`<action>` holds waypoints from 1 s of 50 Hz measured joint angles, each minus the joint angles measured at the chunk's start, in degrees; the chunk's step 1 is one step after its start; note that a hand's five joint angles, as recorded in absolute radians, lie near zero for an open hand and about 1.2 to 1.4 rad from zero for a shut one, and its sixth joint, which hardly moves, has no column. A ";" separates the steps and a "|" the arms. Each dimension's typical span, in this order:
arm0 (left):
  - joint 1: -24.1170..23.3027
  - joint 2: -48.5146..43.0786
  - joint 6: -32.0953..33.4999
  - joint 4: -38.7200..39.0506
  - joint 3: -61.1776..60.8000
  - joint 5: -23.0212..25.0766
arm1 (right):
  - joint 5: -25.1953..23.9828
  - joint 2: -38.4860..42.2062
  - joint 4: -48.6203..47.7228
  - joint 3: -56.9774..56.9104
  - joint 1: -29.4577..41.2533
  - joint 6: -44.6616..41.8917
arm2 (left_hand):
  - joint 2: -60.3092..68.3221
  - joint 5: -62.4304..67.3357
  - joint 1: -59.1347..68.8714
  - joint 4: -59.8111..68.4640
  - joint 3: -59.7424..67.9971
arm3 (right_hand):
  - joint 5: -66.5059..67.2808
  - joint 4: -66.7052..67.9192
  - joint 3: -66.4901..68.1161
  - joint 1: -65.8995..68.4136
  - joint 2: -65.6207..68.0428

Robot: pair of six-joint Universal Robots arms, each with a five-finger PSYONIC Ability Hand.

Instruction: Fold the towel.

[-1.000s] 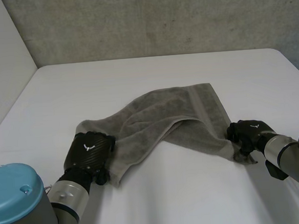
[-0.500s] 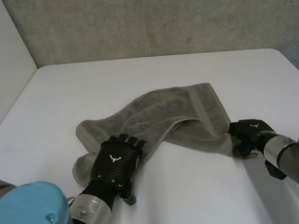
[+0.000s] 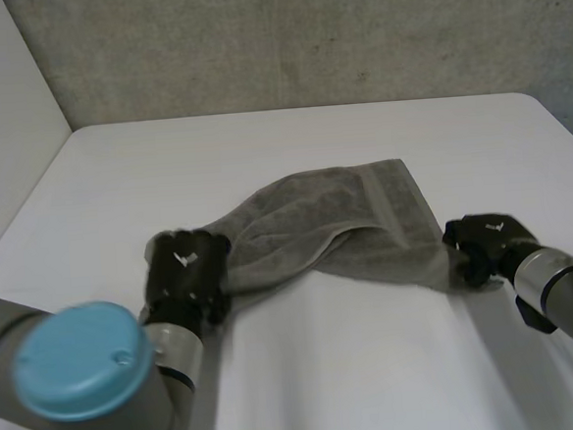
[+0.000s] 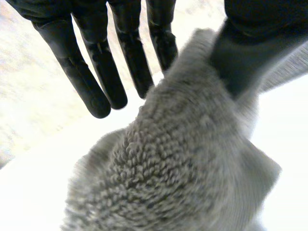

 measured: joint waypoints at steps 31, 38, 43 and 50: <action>21.55 21.34 -0.73 -24.02 15.41 17.55 | -2.37 -17.47 38.64 -34.48 -0.94 -31.82 | 14.20 12.58 8.98 14.12 16.70 | 0.16 0.01 0.24 0.00 0.12; 23.35 5.39 -0.67 -33.65 25.16 20.24 | 8.08 -6.55 31.93 -36.76 6.06 -39.11 | 14.20 12.58 8.98 14.12 16.74 | 0.16 0.01 0.24 0.00 0.13; 23.42 -1.95 -0.85 -34.20 37.45 20.36 | 10.88 -1.55 16.18 -40.10 9.17 -39.15 | 14.25 12.58 8.98 14.12 16.78 | 0.16 0.01 0.24 0.00 0.30; 23.31 -4.87 -4.18 -23.71 54.99 19.83 | 11.30 -2.18 -21.20 -38.79 10.32 -38.32 | 14.49 12.58 8.98 14.12 16.81 | 0.16 0.43 0.24 0.01 0.60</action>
